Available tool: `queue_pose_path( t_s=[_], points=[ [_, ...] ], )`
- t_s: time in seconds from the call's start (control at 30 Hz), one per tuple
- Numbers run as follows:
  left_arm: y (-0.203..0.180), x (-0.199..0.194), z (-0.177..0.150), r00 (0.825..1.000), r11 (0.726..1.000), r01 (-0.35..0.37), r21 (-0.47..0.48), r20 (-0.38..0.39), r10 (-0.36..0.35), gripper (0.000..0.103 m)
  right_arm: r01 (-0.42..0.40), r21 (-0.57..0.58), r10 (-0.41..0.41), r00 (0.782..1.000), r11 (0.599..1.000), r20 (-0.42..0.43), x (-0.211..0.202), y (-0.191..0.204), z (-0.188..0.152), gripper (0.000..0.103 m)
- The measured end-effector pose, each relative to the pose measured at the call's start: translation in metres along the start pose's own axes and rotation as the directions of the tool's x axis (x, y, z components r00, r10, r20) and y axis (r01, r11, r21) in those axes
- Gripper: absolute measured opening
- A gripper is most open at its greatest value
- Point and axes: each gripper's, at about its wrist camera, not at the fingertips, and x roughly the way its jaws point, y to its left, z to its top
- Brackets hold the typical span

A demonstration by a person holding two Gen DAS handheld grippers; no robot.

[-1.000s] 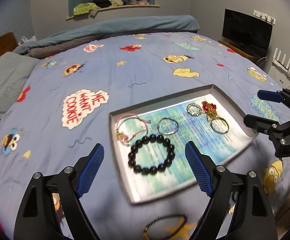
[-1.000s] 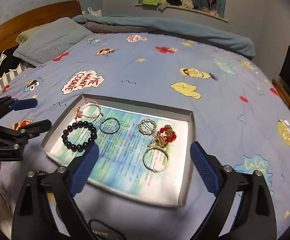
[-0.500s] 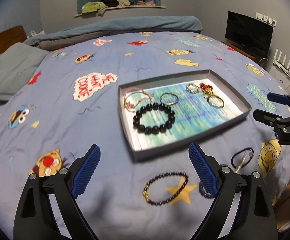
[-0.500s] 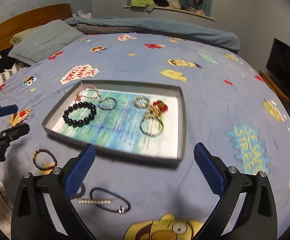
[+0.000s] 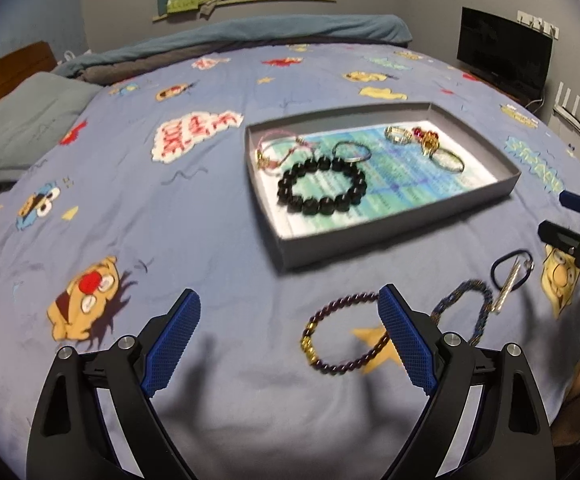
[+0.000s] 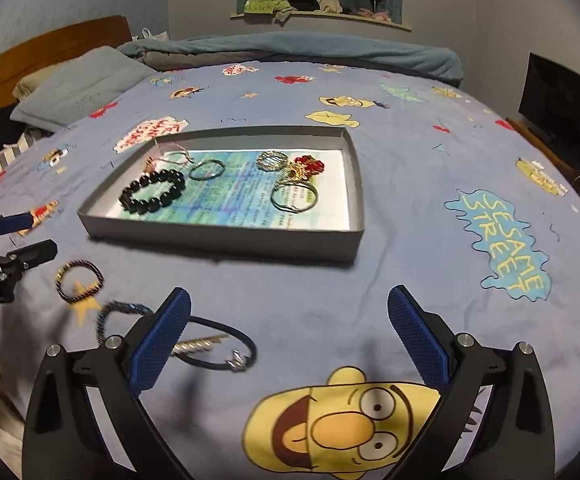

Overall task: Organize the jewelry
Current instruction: 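Move both open tools over the dark red bead bracelet and pearl hair pin, then grasp the dark red bead bracelet with the left tool while the right tool grasps the pearl hair pin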

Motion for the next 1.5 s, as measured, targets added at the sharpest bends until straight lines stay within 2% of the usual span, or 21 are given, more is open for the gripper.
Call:
queue_pose_path(
  t_s=[0.33, 0.5, 0.67, 0.9, 0.97, 1.27, 1.33, 1.37, 1.4, 1.5],
  points=[
    [-0.003, 0.009, -0.013, 0.999, 0.999, 0.026, 0.02, -0.024, -0.026, 0.09, -0.13, -0.112, 0.128, 0.991, 0.985, -0.026, 0.004, 0.033, -0.027, 0.097],
    [-0.006, 0.014, -0.015, 0.999, 0.999, 0.034, 0.026, -0.038, -0.033, 0.09, -0.147, -0.135, 0.144, 0.989, 0.98, -0.03, 0.007, 0.046, -0.035, 0.096],
    [-0.004, 0.02, -0.016, 0.998, 0.999, 0.042, 0.023, -0.05, -0.041, 0.09, -0.17, -0.154, 0.165, 0.985, 0.973, -0.042, 0.012, 0.055, -0.038, 0.085],
    [-0.005, 0.028, -0.019, 0.996, 0.998, 0.057, 0.02, -0.074, -0.056, 0.09, -0.152, -0.163, 0.146, 0.988, 0.975, -0.047, 0.019, 0.06, -0.038, 0.077],
    [-0.006, 0.029, -0.02, 0.996, 0.998, 0.055, 0.029, -0.074, -0.053, 0.09, -0.155, -0.171, 0.15, 0.988, 0.973, -0.042, 0.019, 0.061, -0.039, 0.07],
    [-0.006, 0.027, -0.02, 0.995, 0.997, 0.075, 0.029, -0.068, -0.072, 0.09, -0.161, -0.174, 0.16, 0.987, 0.971, -0.021, 0.013, 0.057, -0.036, 0.07],
    [-0.006, 0.027, -0.02, 0.995, 0.997, 0.077, 0.029, -0.066, -0.075, 0.088, -0.164, -0.166, 0.164, 0.986, 0.972, -0.013, 0.01, 0.055, -0.035, 0.07],
    [-0.007, 0.027, -0.02, 0.995, 0.996, 0.08, 0.028, -0.068, -0.078, 0.081, -0.163, -0.164, 0.164, 0.986, 0.973, -0.012, 0.01, 0.054, -0.035, 0.07],
    [-0.007, 0.028, -0.02, 0.994, 0.996, 0.086, 0.027, -0.073, -0.084, 0.069, -0.163, -0.163, 0.163, 0.987, 0.973, -0.017, 0.01, 0.053, -0.035, 0.07],
    [-0.008, 0.032, -0.02, 0.993, 0.996, 0.082, 0.033, -0.09, -0.079, 0.054, -0.165, -0.157, 0.165, 0.986, 0.974, -0.018, 0.01, 0.052, -0.035, 0.07]
  ],
)
